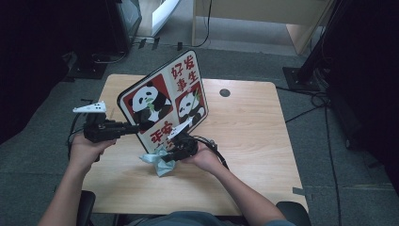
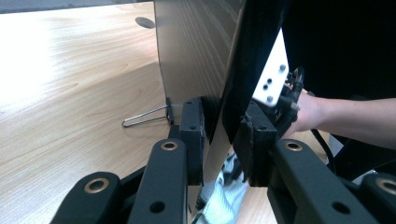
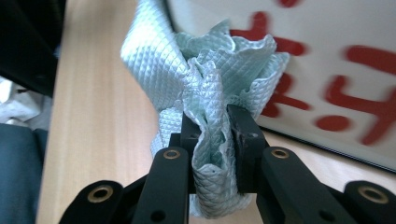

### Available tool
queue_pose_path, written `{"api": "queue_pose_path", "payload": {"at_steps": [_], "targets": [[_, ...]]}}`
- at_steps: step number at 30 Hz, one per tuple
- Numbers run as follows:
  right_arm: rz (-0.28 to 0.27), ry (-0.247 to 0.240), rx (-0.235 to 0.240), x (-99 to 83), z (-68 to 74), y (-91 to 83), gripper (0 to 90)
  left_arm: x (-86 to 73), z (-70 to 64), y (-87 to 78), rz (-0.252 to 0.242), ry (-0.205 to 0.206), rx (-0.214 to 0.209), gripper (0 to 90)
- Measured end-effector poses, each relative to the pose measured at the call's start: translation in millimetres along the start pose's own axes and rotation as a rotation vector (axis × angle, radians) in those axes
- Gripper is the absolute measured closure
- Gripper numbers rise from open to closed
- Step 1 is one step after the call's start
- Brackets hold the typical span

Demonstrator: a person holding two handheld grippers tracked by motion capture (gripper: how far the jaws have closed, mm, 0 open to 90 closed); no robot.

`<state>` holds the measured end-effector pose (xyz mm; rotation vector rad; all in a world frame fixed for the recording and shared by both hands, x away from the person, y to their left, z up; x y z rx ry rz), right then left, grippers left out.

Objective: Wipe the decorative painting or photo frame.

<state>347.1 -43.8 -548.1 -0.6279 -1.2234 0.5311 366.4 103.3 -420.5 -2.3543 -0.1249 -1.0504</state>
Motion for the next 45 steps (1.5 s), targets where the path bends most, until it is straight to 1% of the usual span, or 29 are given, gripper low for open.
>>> {"api": "queue_pose_path", "payload": {"at_steps": [6, 10, 12, 14, 15, 18, 19, 21, 22, 23, 26, 29, 30, 31, 32, 34, 38, 40, 45], "targets": [[-0.017, 0.019, -0.053, -1.0, -13.1, -12.6, 78.3, 0.0, 0.2, 0.0, 0.000, 0.000, -0.003, 74.1], [-0.040, 0.014, -0.067, 2.0, -16.5, -22.7, 78.3, 0.0, 0.5, 0.1, -0.001, 0.002, -0.003, 73.9], [-0.062, 0.010, -0.078, 5.1, -18.3, -30.3, 78.4, -0.1, 0.5, 0.2, -0.001, 0.006, -0.001, 73.9], [-0.082, 0.010, -0.078, 8.3, -18.6, -36.9, 78.4, -0.1, 0.6, 0.2, -0.002, 0.008, 0.000, 73.8], [-0.108, -0.001, -0.078, 11.9, -18.8, -42.7, 78.4, -0.1, 0.7, 0.3, -0.002, 0.011, 0.000, 73.8], [-0.146, -0.007, -0.078, 19.9, -17.0, -54.0, 78.6, 0.0, 0.5, 0.4, -0.003, 0.013, 0.000, 73.7], [-0.156, -0.017, -0.084, 23.6, -16.3, -58.8, 78.6, -0.1, 0.5, 0.4, -0.003, 0.013, 0.000, 73.6], [-0.167, -0.034, -0.097, 29.4, -15.1, -65.9, 78.6, -0.3, 0.6, 0.5, -0.001, 0.014, 0.000, 72.8], [-0.165, -0.034, -0.095, 30.4, -14.1, -67.6, 78.6, -0.7, 0.5, 0.9, 0.001, 0.015, -0.003, 72.4], [-0.168, -0.048, -0.097, 33.9, -13.2, -71.7, 78.7, -1.0, 0.8, 1.0, 0.003, 0.021, 0.001, 71.3], [-0.181, -0.068, -0.109, 42.5, -11.1, -82.0, 78.8, -0.3, 1.7, 0.9, -0.004, 0.022, 0.006, 70.3], [-0.209, -0.088, -0.124, 56.6, -9.6, -95.8, 78.8, 0.2, 1.9, 0.1, -0.010, 0.021, 0.008, 69.7], [-0.215, -0.088, -0.119, 60.3, -8.8, -99.0, 78.7, 0.2, 1.8, 0.0, -0.010, 0.023, 0.009, 69.7], [-0.234, -0.099, -0.119, 67.5, -8.2, -104.4, 78.7, 0.3, 2.0, 0.0, -0.012, 0.027, 0.011, 69.7], [-0.238, -0.101, -0.116, 71.5, -7.7, -107.7, 78.7, 0.5, 1.9, 0.0, -0.015, 0.029, 0.013, 69.7], [-0.250, -0.121, -0.112, 84.0, -6.7, -115.7, 78.7, 0.8, 1.3, -0.3, -0.019, 0.031, 0.013, 69.8], [-0.263, -0.158, -0.118, 111.2, -5.2, -131.4, 78.7, 1.9, 0.6, -2.3, -0.035, 0.032, 0.010, 69.8], [-0.275, -0.178, -0.127, 127.4, -4.4, -140.7, 78.7, 1.6, 0.9, -2.6, -0.032, 0.028, 0.008, 69.7], [-0.301, -0.206, -0.134, 162.5, -1.2, -158.1, 78.6, 0.5, 0.7, -0.5, -0.025, 0.035, 0.011, 69.7]]}}
Point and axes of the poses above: each handheld gripper's, and its own axes: y roughly forward along the jaws, x roughly out of its top, z roughly to its left, the point moved 9 cm from there along y, roughly forward along the jaws, and after that the axes turned 12 degrees about -y, right-handed, at the moved point
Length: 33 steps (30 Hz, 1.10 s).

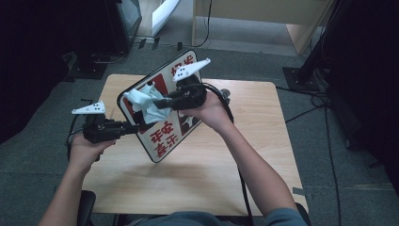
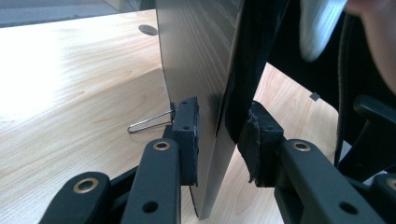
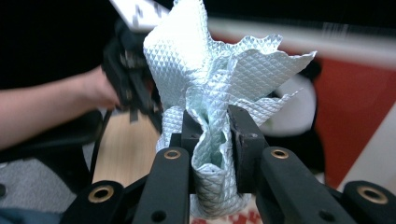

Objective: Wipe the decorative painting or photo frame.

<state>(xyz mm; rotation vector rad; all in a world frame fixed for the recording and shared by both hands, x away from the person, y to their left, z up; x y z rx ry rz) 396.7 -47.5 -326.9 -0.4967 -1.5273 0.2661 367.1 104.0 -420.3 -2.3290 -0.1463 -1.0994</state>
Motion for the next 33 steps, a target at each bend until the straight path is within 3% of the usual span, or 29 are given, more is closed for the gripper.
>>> {"api": "queue_pose_path", "payload": {"at_steps": [5, 14, 18, 33], "targets": [[-0.013, -0.020, -0.009, 34.0, -5.0, 0.9, 78.6, 1.2, -0.9, -1.3, -0.012, -0.003, -0.005, 69.9], [0.071, -0.034, -0.007, 72.4, -19.7, 31.1, 78.4, 1.1, -1.0, -1.4, -0.009, 0.007, -0.008, 71.5], [0.121, -0.032, -0.001, 74.0, -20.7, 44.9, 78.3, 1.7, -1.0, -2.0, -0.017, 0.010, -0.004, 72.0], [0.135, 0.053, 0.021, 78.5, -26.1, 67.3, 75.4, 1.9, 0.8, -4.1, -0.019, 0.008, 0.016, 75.4]]}}
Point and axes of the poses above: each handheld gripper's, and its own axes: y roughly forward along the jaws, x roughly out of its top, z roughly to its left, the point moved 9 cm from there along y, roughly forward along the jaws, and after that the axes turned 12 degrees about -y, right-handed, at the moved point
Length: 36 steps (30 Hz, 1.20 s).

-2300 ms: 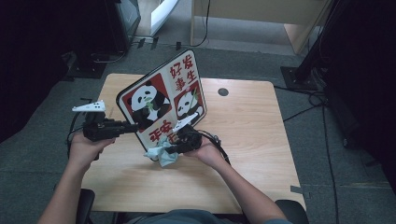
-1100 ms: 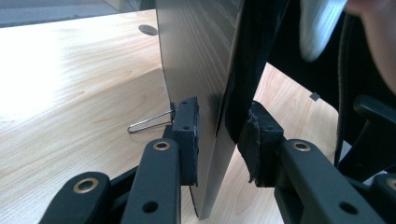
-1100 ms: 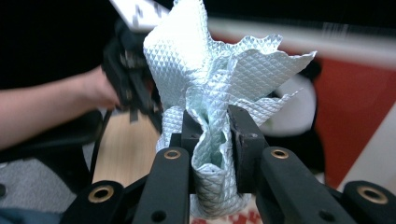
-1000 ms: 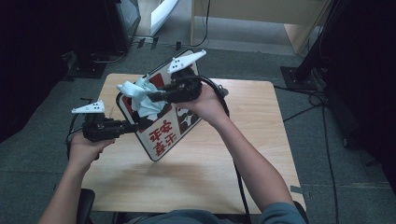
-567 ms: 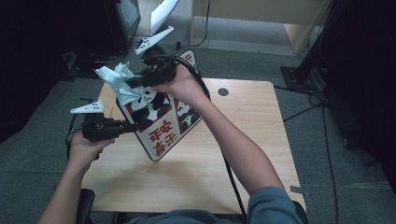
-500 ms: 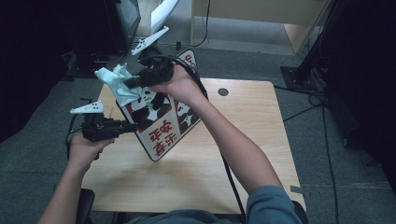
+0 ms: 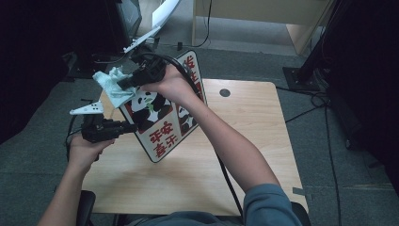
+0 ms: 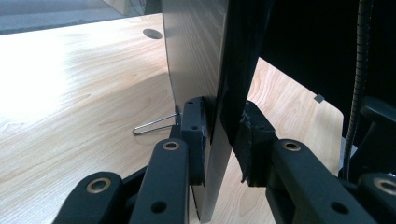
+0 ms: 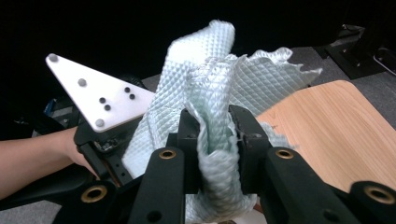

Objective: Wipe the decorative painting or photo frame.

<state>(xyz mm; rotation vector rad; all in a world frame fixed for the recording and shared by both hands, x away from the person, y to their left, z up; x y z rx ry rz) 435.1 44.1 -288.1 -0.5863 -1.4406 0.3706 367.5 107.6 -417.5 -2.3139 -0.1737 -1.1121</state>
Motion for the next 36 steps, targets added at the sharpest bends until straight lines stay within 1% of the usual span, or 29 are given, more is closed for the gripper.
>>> {"api": "queue_pose_path", "payload": {"at_steps": [1, 4, 10, 14, 21, 24, 32, 36], "targets": [[0.002, -0.002, -0.002, -0.5, -1.2, 1.5, 74.8, 0.0, -0.2, 0.1, 0.000, -0.001, -0.001, 75.4], [0.001, 0.015, -0.011, -1.3, -3.5, 4.4, 75.6, -0.2, -0.8, 0.4, 0.000, -0.001, -0.003, 75.3], [-0.004, -0.009, -0.039, -2.5, -4.9, 5.7, 77.5, -0.1, -1.0, 0.5, -0.001, 0.000, -0.005, 75.2], [-0.018, 0.009, -0.041, -3.7, -7.1, 4.5, 77.5, -0.3, -1.5, 0.2, -0.001, 0.005, 0.006, 75.8], [-0.030, 0.012, -0.064, -7.4, -13.1, 0.6, 77.5, -0.3, -1.9, 0.3, 0.000, 0.000, -0.001, 75.8], [-0.037, 0.020, -0.072, -8.9, -15.3, -1.7, 77.5, -0.4, -2.4, 0.4, 0.000, -0.003, -0.006, 75.6], [-0.040, 0.019, -0.087, -12.8, -21.0, -9.1, 77.6, -0.8, -2.6, 0.3, 0.004, 0.004, -0.007, 75.3], [-0.043, 0.029, -0.105, -15.0, -25.7, -13.2, 77.6, -0.9, -2.5, 0.4, 0.004, 0.005, -0.008, 75.2]]}}
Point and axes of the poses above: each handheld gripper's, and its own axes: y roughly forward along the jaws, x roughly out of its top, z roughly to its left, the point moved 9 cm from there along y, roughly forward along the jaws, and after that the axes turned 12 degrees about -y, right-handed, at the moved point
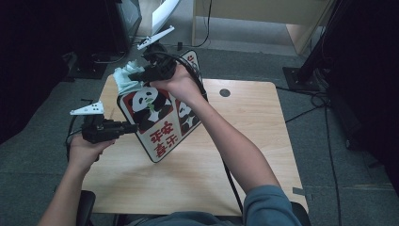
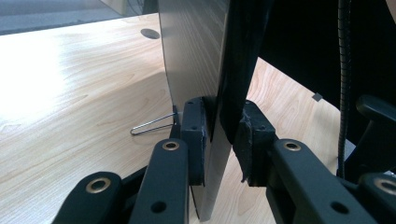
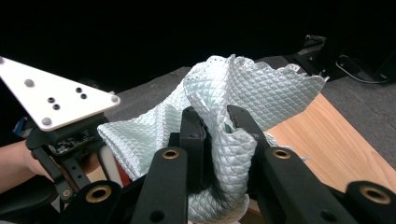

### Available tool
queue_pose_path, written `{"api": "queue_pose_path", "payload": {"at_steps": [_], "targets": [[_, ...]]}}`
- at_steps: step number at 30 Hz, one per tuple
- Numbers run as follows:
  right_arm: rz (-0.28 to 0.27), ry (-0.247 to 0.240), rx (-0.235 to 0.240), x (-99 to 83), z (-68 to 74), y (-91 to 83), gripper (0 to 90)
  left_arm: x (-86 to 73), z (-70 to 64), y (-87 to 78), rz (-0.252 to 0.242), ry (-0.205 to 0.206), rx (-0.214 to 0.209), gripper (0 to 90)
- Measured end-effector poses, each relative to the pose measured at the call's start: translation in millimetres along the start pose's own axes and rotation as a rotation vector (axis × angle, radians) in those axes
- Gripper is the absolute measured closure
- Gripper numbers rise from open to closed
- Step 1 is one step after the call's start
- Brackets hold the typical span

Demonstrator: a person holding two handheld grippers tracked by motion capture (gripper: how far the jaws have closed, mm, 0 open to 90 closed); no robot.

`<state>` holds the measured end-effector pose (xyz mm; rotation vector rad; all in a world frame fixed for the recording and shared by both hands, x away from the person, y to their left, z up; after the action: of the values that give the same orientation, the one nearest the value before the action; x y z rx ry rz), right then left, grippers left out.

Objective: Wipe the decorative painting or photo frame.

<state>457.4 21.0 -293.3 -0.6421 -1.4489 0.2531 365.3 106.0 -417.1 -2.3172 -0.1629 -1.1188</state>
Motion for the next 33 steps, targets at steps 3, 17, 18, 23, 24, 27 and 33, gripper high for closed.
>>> {"api": "queue_pose_path", "payload": {"at_steps": [3, 17, 18, 23, 24, 27, 33], "targets": [[-0.006, 0.008, -0.006, -1.6, -3.6, -2.3, 77.7, -0.1, -0.1, 0.0, 0.000, 0.004, 0.004, 75.1], [-0.046, 0.041, -0.003, -6.3, -10.4, -8.5, 78.1, 0.6, 0.4, 2.3, -0.010, 0.026, 0.030, 70.2], [-0.046, 0.044, -0.004, -6.6, -10.8, -9.0, 78.1, 0.7, -0.1, 2.0, -0.013, 0.020, 0.027, 70.9], [-0.054, 0.053, -0.009, -8.8, -15.4, -12.7, 78.0, 0.5, -0.4, 2.1, -0.012, 0.021, 0.022, 71.7], [-0.054, 0.052, -0.010, -9.1, -16.1, -13.3, 78.0, 0.4, -0.4, 2.1, -0.011, 0.024, 0.022, 71.7], [-0.059, 0.058, -0.018, -10.8, -19.4, -16.2, 77.9, 0.5, -0.4, 2.1, -0.011, 0.027, 0.022, 71.5], [-0.068, 0.061, -0.024, -13.3, -23.8, -20.0, 77.4, 0.5, 0.1, 2.2, -0.012, 0.033, 0.026, 70.3]]}}
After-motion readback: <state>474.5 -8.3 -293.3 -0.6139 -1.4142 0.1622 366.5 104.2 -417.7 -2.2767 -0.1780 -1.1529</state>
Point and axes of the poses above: each handheld gripper's, and its own axes: y roughly forward along the jaws, x roughly out of its top, z roughly to its left, the point moved 9 cm from there along y, roughly forward along the jaws, and after that the axes turned 12 degrees about -y, right-handed, at the moved point
